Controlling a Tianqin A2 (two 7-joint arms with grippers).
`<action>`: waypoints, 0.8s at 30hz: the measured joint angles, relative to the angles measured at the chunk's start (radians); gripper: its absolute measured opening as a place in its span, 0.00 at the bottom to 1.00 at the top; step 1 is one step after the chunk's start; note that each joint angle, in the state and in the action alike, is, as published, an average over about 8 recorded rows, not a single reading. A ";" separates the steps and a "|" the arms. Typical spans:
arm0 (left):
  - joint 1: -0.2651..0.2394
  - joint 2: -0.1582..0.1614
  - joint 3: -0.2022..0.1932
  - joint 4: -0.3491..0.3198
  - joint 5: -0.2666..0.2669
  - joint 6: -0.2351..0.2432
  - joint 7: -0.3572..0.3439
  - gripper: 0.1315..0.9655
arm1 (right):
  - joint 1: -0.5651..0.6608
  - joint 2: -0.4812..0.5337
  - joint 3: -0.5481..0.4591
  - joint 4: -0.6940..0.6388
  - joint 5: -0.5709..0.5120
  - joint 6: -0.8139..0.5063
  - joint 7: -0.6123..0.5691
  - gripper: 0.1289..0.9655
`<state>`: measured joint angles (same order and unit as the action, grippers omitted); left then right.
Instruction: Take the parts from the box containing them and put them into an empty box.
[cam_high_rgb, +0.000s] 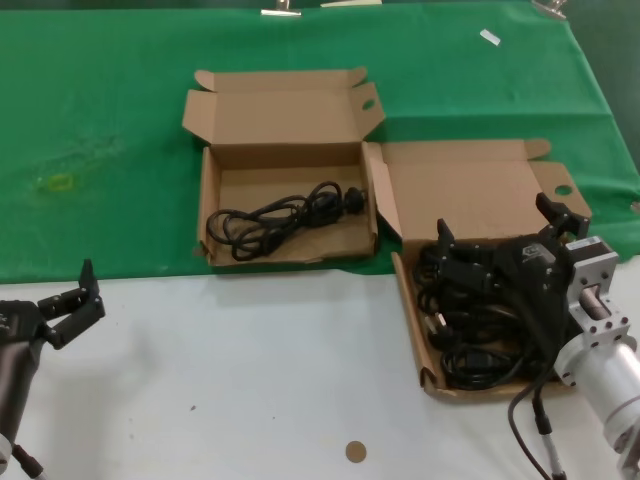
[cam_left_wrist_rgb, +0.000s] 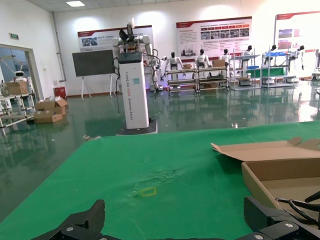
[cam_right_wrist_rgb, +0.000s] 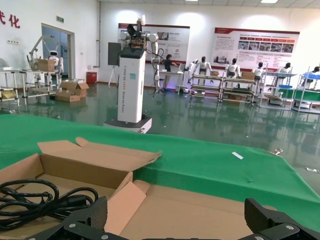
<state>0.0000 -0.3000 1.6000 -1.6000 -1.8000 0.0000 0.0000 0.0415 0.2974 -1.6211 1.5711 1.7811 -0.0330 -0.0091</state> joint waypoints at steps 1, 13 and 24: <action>0.000 0.000 0.000 0.000 0.000 0.000 0.000 1.00 | 0.000 0.000 0.000 0.000 0.000 0.000 0.000 1.00; 0.000 0.000 0.000 0.000 0.000 0.000 0.000 1.00 | 0.000 0.000 0.000 0.000 0.000 0.000 0.000 1.00; 0.000 0.000 0.000 0.000 0.000 0.000 0.000 1.00 | 0.000 0.000 0.000 0.000 0.000 0.000 0.000 1.00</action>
<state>0.0000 -0.3000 1.6000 -1.6000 -1.8000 0.0000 0.0000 0.0415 0.2974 -1.6211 1.5711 1.7811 -0.0330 -0.0091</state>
